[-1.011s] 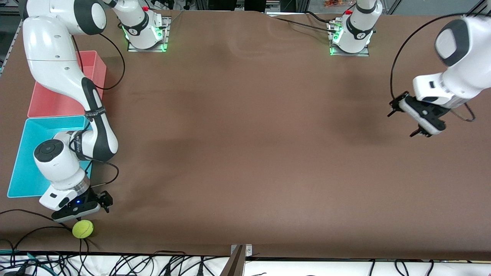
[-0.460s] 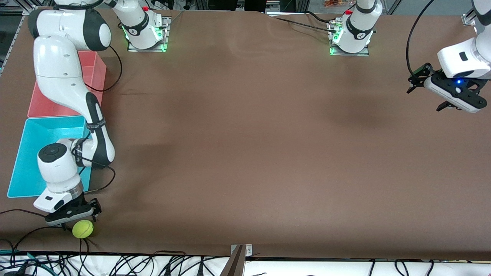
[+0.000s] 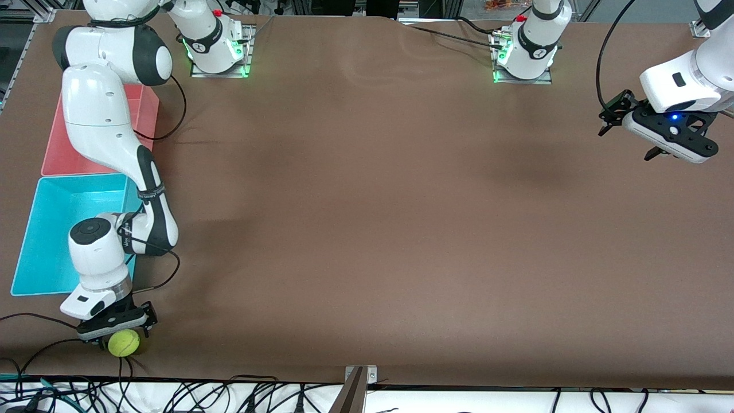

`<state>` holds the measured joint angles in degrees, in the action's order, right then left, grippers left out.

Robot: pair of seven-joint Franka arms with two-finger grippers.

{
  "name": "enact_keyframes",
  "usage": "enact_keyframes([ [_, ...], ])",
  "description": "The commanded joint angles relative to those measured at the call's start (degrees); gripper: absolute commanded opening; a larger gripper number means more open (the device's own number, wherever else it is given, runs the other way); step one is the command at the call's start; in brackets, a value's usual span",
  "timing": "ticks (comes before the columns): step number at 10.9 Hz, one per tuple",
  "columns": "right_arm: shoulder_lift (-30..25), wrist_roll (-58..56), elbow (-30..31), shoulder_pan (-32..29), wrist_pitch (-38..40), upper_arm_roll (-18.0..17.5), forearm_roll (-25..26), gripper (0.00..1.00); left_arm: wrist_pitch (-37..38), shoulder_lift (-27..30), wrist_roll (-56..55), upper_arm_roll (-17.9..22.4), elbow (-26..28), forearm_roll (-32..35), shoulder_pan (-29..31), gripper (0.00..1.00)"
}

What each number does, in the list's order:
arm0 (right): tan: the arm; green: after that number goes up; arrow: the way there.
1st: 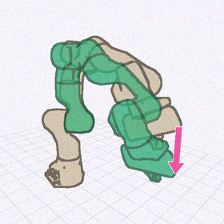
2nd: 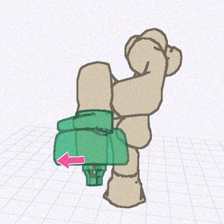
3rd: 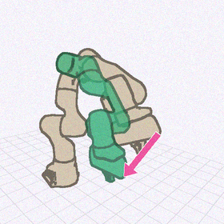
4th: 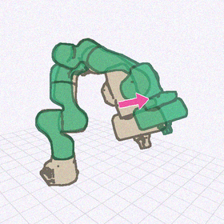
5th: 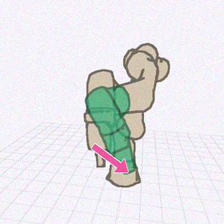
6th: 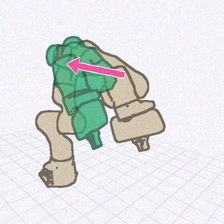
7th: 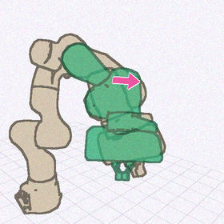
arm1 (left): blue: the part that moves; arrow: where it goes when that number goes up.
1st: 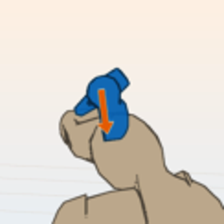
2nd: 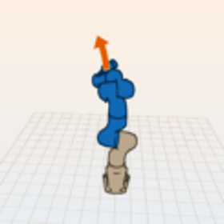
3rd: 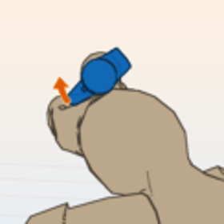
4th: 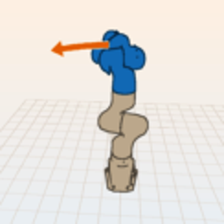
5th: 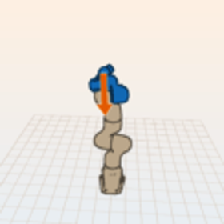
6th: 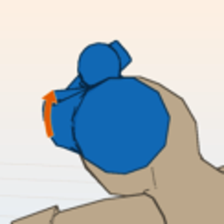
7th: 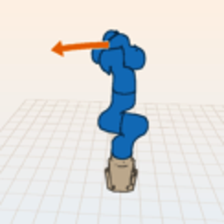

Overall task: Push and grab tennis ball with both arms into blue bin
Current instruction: 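Grasp the tennis ball with the right gripper and lift it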

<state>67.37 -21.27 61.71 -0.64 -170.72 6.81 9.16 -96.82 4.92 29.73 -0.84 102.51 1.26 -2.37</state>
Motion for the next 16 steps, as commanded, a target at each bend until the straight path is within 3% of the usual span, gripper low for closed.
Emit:
enact_keyframes([
  [1, 3.64, 0.00, -4.58, -0.32, -1.46, 0.04, 0.60, 1.00, 1.37, 0.09, -1.08, 0.05, -0.73, 1.99, -0.44, 1.00],
  [2, 3.82, 0.00, -4.76, -0.32, -1.55, 0.04, 0.60, 0.98, 2.15, 0.18, -1.08, 0.05, -1.69, 2.69, -0.44, 1.00],
  [4, 3.38, -0.61, -4.67, -0.32, -1.55, 0.04, 0.60, 0.59, 2.78, 0.18, -1.17, -0.21, -2.49, 2.78, -0.44, 1.00],
  [6, 3.29, -0.88, -4.76, -0.23, -1.37, 0.13, 0.60, 0.38, 4.08, 0.44, -1.17, -0.56, -2.66, 2.87, -0.44, 1.00],
  [9, 2.33, -0.88, -4.67, 0.03, -0.06, 0.22, 0.60, 0.35, 6.82, 0.53, -1.17, -0.48, -5.13, 5.33, -0.44, 1.00],
  [12, -2.05, -0.71, -4.67, 0.73, 14.32, 0.04, 0.60, 0.36, 9.45, 1.14, -1.17, -0.57, -7.50, 7.69, -0.44, 1.00],
  [16, -6.36, -0.53, -4.67, 1.96, 23.21, -0.13, 0.51, 0.36, 11.56, 2.54, -7.11, -0.92, -8.38, 7.70, 0.43, 1.00],
])
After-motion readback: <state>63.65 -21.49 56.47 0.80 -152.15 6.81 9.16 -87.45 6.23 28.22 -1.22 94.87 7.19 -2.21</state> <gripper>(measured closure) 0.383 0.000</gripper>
